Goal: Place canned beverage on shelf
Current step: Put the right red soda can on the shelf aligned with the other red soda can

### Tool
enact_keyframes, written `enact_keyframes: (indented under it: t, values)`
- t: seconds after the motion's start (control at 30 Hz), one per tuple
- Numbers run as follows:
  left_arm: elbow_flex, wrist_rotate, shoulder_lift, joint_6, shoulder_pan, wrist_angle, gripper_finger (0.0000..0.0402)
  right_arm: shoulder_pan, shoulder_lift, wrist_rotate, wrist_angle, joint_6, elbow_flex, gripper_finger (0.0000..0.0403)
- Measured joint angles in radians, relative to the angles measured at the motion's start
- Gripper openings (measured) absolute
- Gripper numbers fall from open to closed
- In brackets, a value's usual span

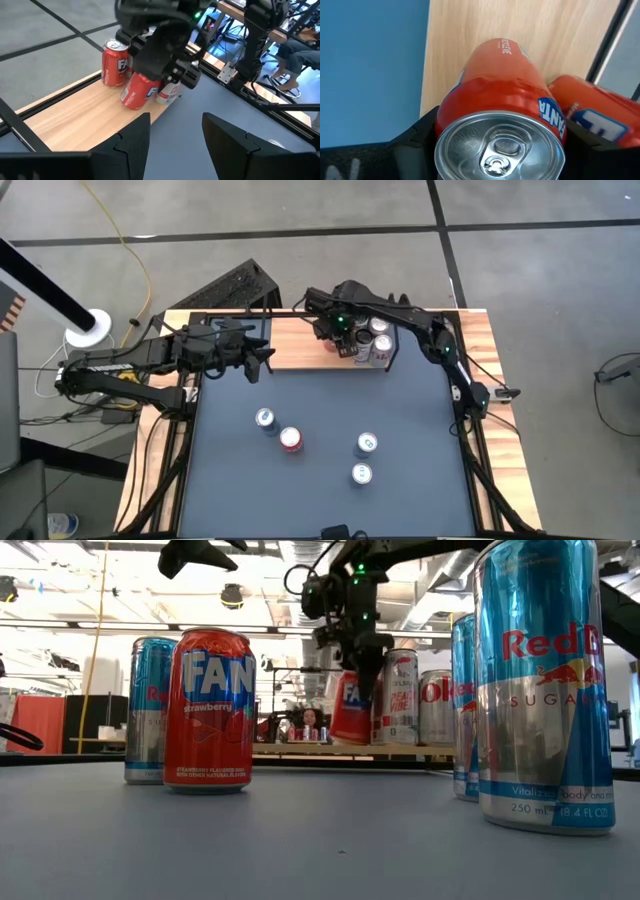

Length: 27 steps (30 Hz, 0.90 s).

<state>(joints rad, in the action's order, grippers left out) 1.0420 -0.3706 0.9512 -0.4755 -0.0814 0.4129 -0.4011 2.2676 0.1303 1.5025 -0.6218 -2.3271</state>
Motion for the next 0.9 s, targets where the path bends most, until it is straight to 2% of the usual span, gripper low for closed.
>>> enact_keyframes:
  t: [0.23, 0.4, 0.53, 0.9]
  values:
    - [0.0, 0.001, 0.0, 0.0, 0.0, 0.0, 0.0169, 0.016, 0.019, 0.066, -0.009, 0.047, 0.0, 0.027]
    - [0.0, 0.002, 0.0, 0.0, 0.0, 0.0, 0.0169, 0.013, 0.018, 0.078, 0.014, 0.105, 0.0, 0.032]
    - [0.0, 0.002, 0.0, 0.0, 0.0, 0.0, 0.0169, 0.011, 0.016, 0.085, 0.01, 0.135, 0.0, 0.0344]
    - [0.0, 0.026, 0.0, 0.03, 0.0, 0.0, 0.0169, 0.032, -0.006, 0.165, -0.016, 0.188, -0.027, 0.0352]
